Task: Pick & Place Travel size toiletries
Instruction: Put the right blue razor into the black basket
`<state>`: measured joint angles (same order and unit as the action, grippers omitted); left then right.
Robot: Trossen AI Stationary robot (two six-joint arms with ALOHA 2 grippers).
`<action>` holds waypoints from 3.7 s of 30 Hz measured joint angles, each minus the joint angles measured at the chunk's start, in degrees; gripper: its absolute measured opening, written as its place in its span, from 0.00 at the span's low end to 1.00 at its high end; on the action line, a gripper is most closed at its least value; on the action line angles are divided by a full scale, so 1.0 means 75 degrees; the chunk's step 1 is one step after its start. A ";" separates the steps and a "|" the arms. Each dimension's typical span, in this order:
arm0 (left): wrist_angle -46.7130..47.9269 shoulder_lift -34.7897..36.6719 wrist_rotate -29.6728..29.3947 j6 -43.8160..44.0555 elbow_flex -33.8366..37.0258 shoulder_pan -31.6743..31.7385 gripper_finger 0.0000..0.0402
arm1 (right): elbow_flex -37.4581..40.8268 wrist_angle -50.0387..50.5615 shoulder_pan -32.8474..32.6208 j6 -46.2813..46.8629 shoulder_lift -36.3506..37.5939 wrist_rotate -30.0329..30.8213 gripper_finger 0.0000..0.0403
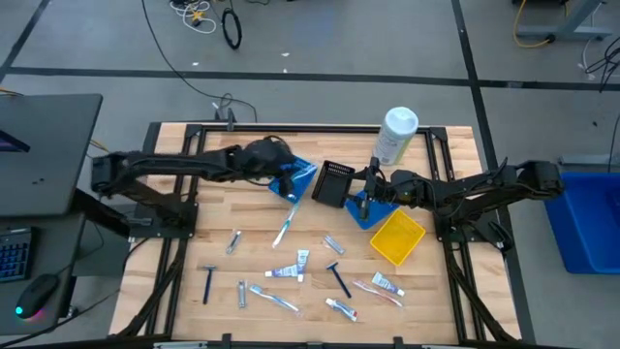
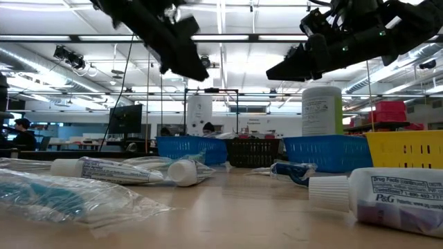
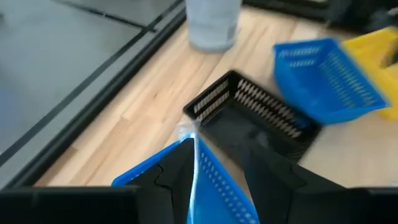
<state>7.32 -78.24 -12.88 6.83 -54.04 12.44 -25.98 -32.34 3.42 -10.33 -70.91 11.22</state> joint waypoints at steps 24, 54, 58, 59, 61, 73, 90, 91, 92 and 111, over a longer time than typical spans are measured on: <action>-0.2260 0.2045 0.0050 0.0635 0.2708 -0.1716 0.26 | -0.0001 -0.0413 -0.2841 0.3261 -0.0093 -0.1191 0.47; -0.3315 0.2040 0.0356 0.0824 0.3267 -0.1721 0.26 | -0.2841 0.3987 -0.3511 0.1845 -0.3900 -0.0158 0.59; -0.3314 0.2040 0.0354 0.0811 0.3267 -0.1721 0.26 | -0.2841 0.3998 -0.3319 0.1578 -0.4038 -0.0384 0.59; -0.3314 0.2040 0.0355 0.0811 0.3267 -0.1721 0.26 | -0.2841 0.4000 -0.3269 0.1502 -0.4049 -0.0500 0.58; -0.3314 0.2040 0.0353 0.0811 0.3267 -0.1721 0.26 | -0.2842 0.3992 -0.3172 0.1454 -0.4051 -0.0770 0.55; -0.3311 0.2040 0.0353 0.0808 0.3267 -0.1721 0.26 | -0.2844 0.3995 -0.2943 0.1250 -0.4051 -0.1340 0.39; -0.3311 0.2040 0.0264 0.0796 0.3267 -0.1718 0.26 | -0.2844 0.3975 -0.2943 0.1050 -0.4059 -0.1513 0.35; -0.3312 0.2040 0.0262 0.0797 0.3267 -0.1718 0.26 | -0.2844 0.3920 -0.2943 0.1034 -0.4092 -0.1511 0.34; -0.3311 0.2040 0.0262 0.0795 0.3267 -0.1718 0.26 | -0.2844 0.3884 -0.2943 0.0998 -0.4113 -0.1510 0.34; -0.3337 0.2040 0.0204 0.0779 0.3267 -0.1718 0.26 | -0.2847 0.3794 -0.2952 0.0909 -0.4299 -0.1706 0.16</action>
<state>-17.72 -62.94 -11.35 12.67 -29.54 -0.45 -47.33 -3.88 -18.72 -3.51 -103.15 -1.57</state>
